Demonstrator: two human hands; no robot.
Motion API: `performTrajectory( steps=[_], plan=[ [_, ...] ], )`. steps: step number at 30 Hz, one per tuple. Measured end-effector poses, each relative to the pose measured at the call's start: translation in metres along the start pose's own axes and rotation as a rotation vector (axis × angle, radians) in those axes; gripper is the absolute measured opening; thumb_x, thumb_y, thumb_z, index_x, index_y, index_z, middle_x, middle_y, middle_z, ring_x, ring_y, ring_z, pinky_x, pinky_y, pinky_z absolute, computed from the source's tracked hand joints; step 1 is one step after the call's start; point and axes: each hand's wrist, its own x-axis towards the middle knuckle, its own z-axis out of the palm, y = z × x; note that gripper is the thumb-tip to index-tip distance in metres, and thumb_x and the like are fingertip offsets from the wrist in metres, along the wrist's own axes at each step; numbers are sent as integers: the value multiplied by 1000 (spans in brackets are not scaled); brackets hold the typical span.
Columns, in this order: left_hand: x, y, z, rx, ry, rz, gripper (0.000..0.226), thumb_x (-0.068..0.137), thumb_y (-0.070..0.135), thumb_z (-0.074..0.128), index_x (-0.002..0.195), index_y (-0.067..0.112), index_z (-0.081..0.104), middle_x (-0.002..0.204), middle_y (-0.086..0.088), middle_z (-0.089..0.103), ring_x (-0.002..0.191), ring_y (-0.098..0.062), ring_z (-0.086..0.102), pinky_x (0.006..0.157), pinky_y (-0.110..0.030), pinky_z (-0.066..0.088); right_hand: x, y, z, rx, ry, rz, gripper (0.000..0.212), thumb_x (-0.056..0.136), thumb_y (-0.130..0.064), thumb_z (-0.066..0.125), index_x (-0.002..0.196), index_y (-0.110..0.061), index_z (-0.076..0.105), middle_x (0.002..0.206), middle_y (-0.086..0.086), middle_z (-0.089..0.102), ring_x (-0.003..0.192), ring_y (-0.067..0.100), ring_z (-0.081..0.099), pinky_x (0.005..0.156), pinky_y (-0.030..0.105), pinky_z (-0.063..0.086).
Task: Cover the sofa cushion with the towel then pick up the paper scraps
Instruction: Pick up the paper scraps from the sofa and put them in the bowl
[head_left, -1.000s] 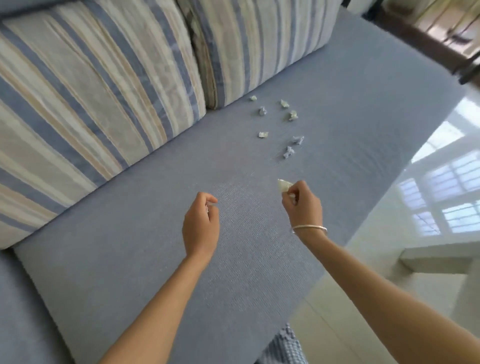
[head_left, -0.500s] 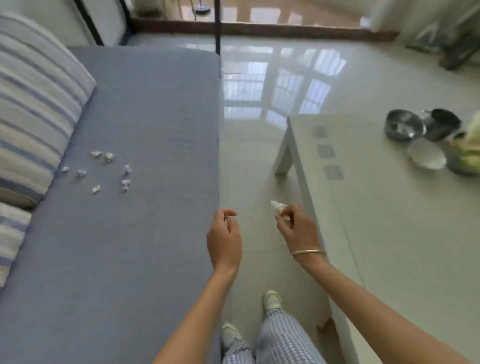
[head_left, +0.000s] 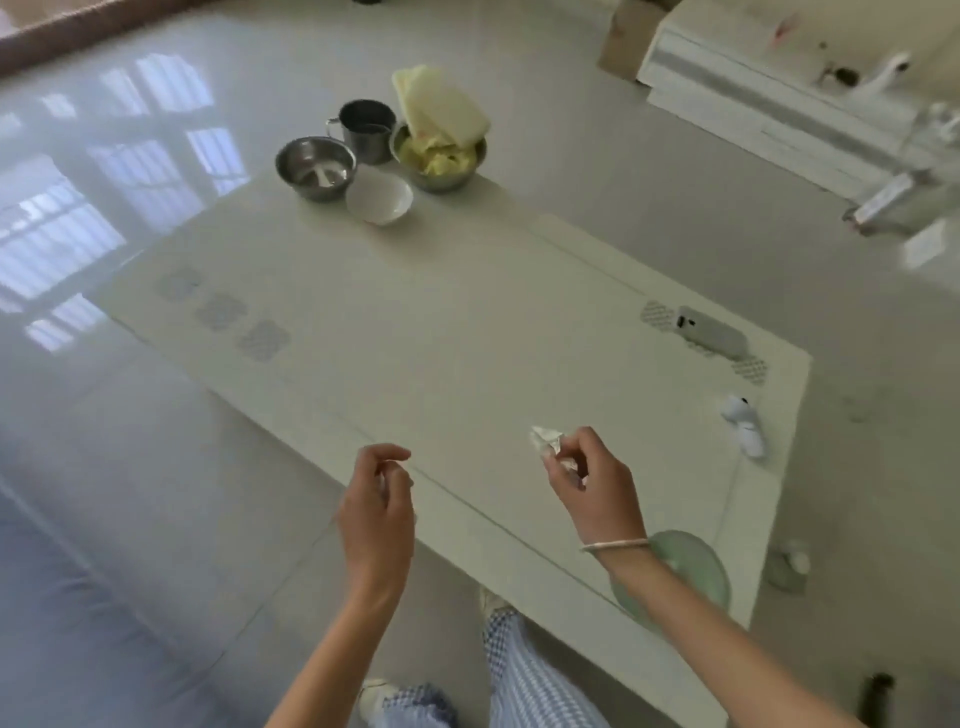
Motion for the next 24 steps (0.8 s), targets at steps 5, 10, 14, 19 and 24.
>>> performTrajectory(
  steps=[5, 10, 14, 19, 24],
  plan=[
    [-21, 22, 98, 56, -278, -24, 37, 90, -2, 39, 74, 29, 51, 58, -6, 44, 54, -21, 39, 54, -34, 37, -8, 86, -70, -20, 96, 281, 45, 86, -7, 60, 61, -31, 31, 54, -10, 41, 46, 4, 44, 49, 10, 35],
    [-54, 28, 173, 155, -520, -24, 37, 89, -1, 39, 74, 30, 50, 58, -2, 48, 54, -19, 40, 55, -35, 39, -30, 167, -96, -102, -9, 586, 42, 89, -14, 55, 61, -31, 28, 62, -7, 46, 57, 15, 43, 50, 22, 31],
    [-84, 27, 218, 179, -643, -90, 35, 90, -1, 38, 73, 28, 51, 60, 1, 53, 57, -19, 48, 58, -30, 40, -45, 218, -90, -98, -180, 783, 39, 89, -20, 53, 60, -31, 29, 83, 3, 53, 76, 20, 50, 63, 25, 34],
    [-106, 12, 260, 288, -708, -147, 24, 91, 4, 40, 79, 19, 54, 63, 7, 51, 56, -8, 44, 53, -20, 34, -46, 241, -83, 81, -379, 899, 7, 90, -25, 53, 95, -25, 58, 104, 5, 58, 90, 19, 57, 81, 33, 53],
    [-116, -11, 289, 405, -795, -250, 21, 95, 20, 42, 108, 8, 54, 104, -12, 60, 87, -20, 54, 71, -25, 41, -43, 256, -97, 241, -226, 912, 23, 92, -20, 51, 108, -14, 65, 100, -2, 55, 98, 17, 53, 91, 38, 50]
  ],
)
